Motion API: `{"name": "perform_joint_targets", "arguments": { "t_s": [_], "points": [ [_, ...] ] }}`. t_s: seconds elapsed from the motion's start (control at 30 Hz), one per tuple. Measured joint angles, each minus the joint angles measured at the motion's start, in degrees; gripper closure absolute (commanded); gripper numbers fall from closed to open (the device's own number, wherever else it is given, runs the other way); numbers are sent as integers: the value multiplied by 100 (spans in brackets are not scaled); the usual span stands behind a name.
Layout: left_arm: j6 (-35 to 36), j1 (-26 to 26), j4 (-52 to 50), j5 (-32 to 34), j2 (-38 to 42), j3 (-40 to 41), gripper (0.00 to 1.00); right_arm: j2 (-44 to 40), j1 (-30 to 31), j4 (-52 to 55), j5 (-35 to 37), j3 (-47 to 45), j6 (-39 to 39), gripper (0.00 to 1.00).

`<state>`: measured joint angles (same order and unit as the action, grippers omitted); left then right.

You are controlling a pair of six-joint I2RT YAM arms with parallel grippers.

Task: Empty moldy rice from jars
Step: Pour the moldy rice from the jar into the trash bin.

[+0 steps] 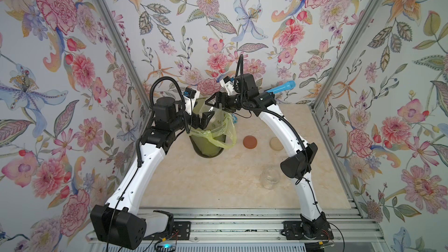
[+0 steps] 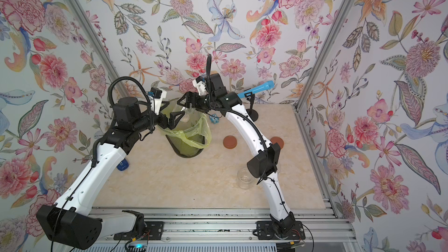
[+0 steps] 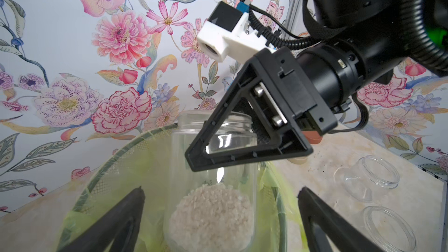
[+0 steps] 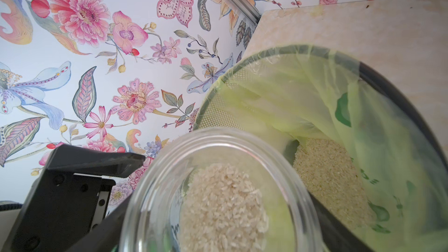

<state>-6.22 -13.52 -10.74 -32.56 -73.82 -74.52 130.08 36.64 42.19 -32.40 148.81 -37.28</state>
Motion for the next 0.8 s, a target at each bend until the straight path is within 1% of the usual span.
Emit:
{"name": "perform_joint_targets", "arguments": {
  "t_s": [0.13,0.4,0.57,0.8],
  "points": [
    [74,-7,105,2,2,107,0,0,-68,-9,260,0,-304,100],
    [243,-81,691,98,114,551,0,-7,-195,-201,802,0,-1117,100],
    [337,-81,1119,153,122,723,0,-92,-225,-354,870,-76,-1676,100],
    [485,-81,2000,153,142,1233,0,-553,-334,-501,734,-457,-2490,100]
  ]
}}
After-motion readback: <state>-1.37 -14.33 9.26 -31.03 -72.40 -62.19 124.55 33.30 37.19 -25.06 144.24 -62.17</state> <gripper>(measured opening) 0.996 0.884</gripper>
